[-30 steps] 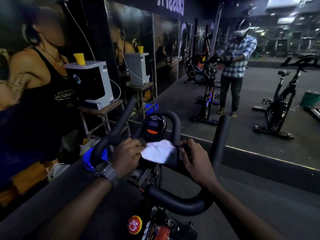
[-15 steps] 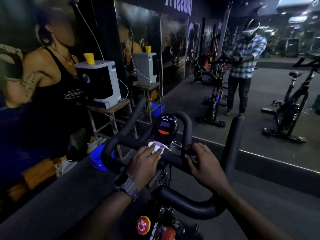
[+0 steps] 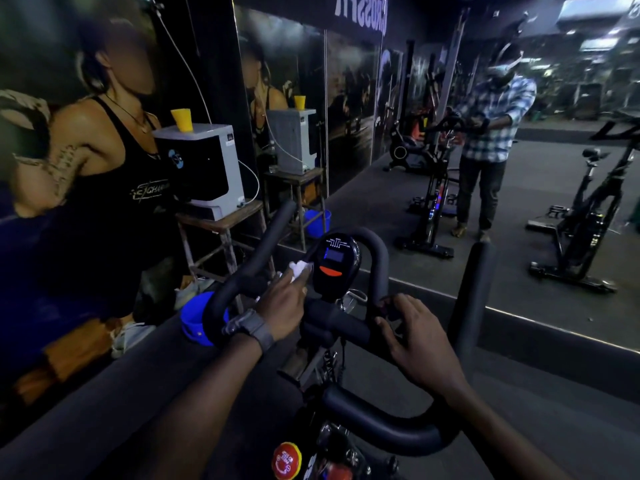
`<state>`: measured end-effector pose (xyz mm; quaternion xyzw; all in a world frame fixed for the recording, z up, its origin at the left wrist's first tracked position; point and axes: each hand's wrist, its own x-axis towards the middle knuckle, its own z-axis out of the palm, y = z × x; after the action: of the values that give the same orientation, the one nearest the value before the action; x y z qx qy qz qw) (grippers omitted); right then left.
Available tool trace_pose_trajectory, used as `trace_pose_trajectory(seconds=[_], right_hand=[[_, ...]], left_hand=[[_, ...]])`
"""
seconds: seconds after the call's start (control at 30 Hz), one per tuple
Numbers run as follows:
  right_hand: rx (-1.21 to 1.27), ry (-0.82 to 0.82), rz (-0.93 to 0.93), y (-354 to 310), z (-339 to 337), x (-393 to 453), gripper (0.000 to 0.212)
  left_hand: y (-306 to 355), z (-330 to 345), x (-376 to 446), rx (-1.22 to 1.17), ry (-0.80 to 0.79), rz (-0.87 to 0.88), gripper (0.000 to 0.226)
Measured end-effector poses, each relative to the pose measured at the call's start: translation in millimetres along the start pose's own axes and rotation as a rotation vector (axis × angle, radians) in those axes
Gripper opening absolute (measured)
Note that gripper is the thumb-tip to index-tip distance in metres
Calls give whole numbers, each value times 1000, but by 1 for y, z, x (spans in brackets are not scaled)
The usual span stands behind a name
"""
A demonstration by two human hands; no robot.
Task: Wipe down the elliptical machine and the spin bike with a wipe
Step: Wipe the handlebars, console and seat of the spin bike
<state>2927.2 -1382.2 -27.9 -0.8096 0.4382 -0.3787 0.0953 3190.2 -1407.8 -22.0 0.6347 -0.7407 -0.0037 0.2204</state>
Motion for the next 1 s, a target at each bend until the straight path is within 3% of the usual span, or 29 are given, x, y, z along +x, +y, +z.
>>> trace_pose_trajectory(seconds=[0.13,0.3,0.4,0.5,0.63,0.8,1.0], right_hand=[[12,-1,4,-2,-4,-1,11],[50,2,0,4,-6,-3,11],[114,18,27,5,-5,-1,9],[127,6,24,5,-4,2,11],[79,-5,10,3,-5,-1,11],[-186,-4,-43,-7,1,2,13],[-513,-31,-152,-30,27,33,19]], left_hand=[[7,-14,20,-96,24,-69,60],[-15,-12,15,-226,152,-313,81],[-23,-8,5,170,98,-484,79],[-6,-9,-9,396,118,-441,58],[5,1,-16,435,191,-334,55],[-3,17,-3,95,120,-187,63],[10,-11,51,-192,17,-163,46]])
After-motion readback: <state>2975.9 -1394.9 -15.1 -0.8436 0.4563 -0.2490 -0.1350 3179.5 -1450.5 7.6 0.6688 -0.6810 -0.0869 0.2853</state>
